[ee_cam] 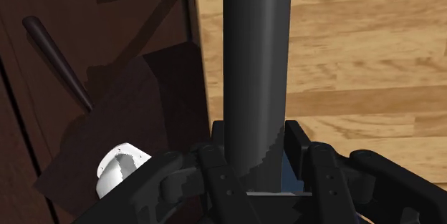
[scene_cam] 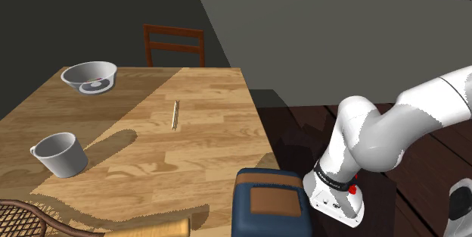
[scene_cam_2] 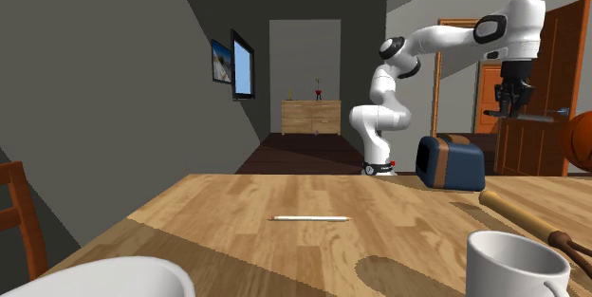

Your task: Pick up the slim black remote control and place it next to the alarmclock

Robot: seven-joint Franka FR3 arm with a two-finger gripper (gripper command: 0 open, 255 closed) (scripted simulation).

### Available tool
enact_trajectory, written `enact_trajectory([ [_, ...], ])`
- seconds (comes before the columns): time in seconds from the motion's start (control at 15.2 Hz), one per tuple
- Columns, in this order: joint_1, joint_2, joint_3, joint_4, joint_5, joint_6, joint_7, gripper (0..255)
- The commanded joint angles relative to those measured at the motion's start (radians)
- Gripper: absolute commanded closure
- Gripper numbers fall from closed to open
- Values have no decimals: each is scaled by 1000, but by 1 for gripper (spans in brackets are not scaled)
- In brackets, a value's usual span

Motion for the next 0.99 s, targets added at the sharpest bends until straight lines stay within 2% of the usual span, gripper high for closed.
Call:
enact_trajectory([
  [0.0,-1,0,16,-21,9,25,-1,255],
  [0.92,-6,2,118,-171,72,196,-28,255],
])
